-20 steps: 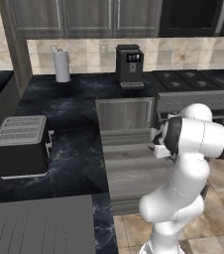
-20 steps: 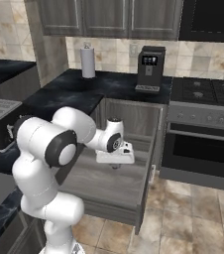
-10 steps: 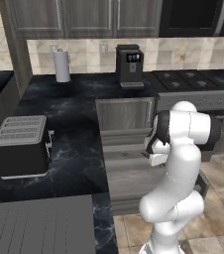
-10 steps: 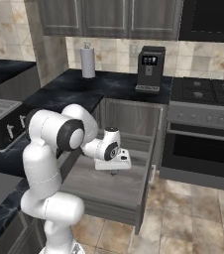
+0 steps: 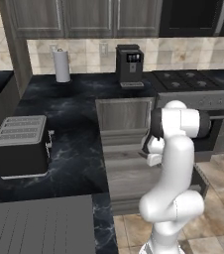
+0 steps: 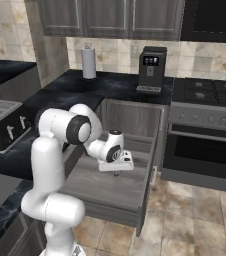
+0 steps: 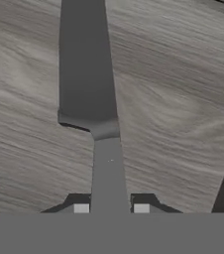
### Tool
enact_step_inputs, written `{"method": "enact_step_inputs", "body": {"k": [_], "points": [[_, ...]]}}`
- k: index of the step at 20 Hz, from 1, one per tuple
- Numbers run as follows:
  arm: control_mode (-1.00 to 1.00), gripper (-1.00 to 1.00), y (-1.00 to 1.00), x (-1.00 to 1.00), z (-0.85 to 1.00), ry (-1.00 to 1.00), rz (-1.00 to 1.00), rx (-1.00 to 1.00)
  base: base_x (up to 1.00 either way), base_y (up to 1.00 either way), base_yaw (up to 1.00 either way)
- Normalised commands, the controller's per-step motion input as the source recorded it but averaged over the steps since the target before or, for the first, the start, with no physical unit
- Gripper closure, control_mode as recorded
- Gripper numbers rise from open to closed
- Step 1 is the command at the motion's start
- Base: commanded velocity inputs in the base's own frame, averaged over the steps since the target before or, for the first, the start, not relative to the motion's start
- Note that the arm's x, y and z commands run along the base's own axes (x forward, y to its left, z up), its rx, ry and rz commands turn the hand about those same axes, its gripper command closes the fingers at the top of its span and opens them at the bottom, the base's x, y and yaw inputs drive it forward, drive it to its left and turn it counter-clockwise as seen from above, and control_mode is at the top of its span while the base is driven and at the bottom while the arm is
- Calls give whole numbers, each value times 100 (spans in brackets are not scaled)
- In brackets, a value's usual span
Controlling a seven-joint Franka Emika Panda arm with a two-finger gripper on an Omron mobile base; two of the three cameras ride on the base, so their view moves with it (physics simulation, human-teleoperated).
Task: Pick up the metallic utensils from the counter and place them in the open drawer. Make sure not to pick up any wooden utensils.
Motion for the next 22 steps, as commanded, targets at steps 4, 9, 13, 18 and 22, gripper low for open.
{"method": "enact_step_inputs", "body": {"k": [4,9,13,18,22], "points": [[-100,100,-3,42,-38,0,0,2,0,0,0],[-100,100,-6,35,-36,0,0,2,0,0,0],[-100,100,-7,32,-37,0,0,1,0,0,0],[-100,100,-1,34,-38,0,0,2,0,0,0],[-100,100,0,32,-35,0,0,0,0,0,0]]}}
